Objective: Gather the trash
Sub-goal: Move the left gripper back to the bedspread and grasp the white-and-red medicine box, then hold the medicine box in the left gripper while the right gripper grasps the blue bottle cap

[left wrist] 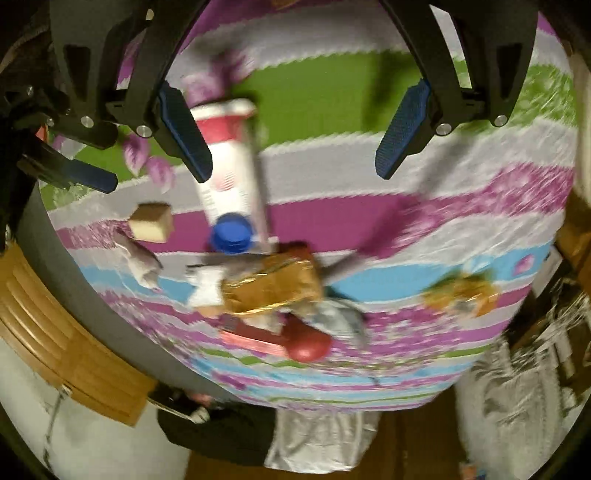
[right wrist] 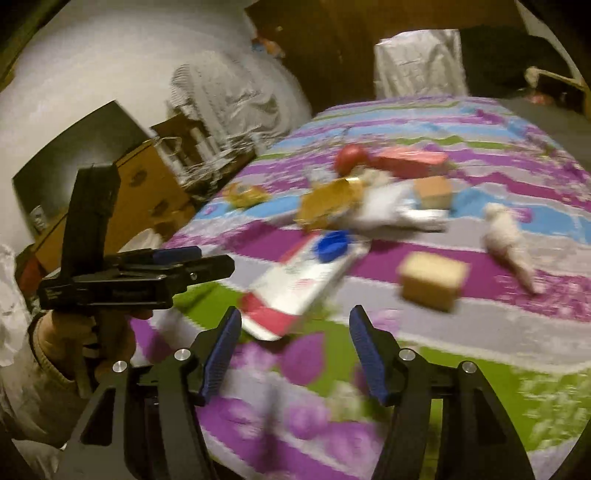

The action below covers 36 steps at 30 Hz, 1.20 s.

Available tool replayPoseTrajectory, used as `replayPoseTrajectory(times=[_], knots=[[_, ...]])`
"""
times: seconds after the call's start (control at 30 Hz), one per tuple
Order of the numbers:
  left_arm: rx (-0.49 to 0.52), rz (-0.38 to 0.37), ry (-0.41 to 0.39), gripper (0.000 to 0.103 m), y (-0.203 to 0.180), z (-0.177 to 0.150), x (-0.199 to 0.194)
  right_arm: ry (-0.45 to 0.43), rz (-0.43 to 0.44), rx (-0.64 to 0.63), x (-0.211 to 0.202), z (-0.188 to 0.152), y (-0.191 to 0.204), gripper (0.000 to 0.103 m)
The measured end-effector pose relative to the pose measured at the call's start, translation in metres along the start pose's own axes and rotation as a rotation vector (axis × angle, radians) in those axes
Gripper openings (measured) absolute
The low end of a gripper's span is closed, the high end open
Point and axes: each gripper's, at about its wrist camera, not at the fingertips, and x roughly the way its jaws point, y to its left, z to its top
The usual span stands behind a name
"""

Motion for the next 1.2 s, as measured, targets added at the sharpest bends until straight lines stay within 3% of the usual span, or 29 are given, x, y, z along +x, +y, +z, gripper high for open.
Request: replayPoseTrajectory(times=[0.17,0.23,0.3,0.33,0.37,0.5,0.7,0.73,0.8,0.93,1.07,1.2], knots=[[0.066,0.04,0.086,0.088,-0.026,0.001,0.047,-0.019,-0.028,0.023,-0.005,0.0,-0.024,0.063],[0.051,0.019,0.085,0.087,-0.029,-0.001,0.054,-0.03,-0.022,0.029,-0.002,0.001,-0.028,0.063],[0.044,0.01,0.07,0.068,-0.027,-0.001,0.05,-0.036,-0.017,0.036,0.001,0.002,-0.029,0.063],[0.044,-0.011,0.071,0.053,-0.026,-0.002,0.047,-0.036,-0.014,0.035,0.004,0.002,-0.028,0.063],[0.047,-0.03,0.078,0.047,-0.026,-0.001,0.046,-0.035,-0.009,0.034,0.007,0.002,-0.026,0.063],[0.092,-0.05,0.104,0.047,-0.021,-0.007,0.034,-0.037,0.001,0.025,0.011,0.001,-0.019,0.063],[0.127,-0.098,0.175,0.05,0.018,-0.033,0.008,-0.023,0.015,0.003,0.02,0.004,-0.008,0.063],[0.132,-0.09,0.179,0.066,0.022,-0.035,0.007,-0.013,0.022,-0.007,0.025,0.006,-0.003,0.063],[0.149,-0.031,0.168,0.081,0.028,-0.037,0.006,0.004,0.036,-0.043,0.036,0.01,0.01,0.063],[0.131,-0.027,0.144,0.082,0.026,-0.037,0.004,0.036,0.056,-0.127,0.061,0.025,0.039,0.063],[0.096,-0.056,0.139,0.082,0.026,-0.037,0.01,0.104,0.05,-0.269,0.094,0.041,0.07,0.051],[0.062,-0.075,0.148,0.082,0.028,-0.041,0.019,0.162,0.027,-0.3,0.123,0.048,0.068,0.049]])
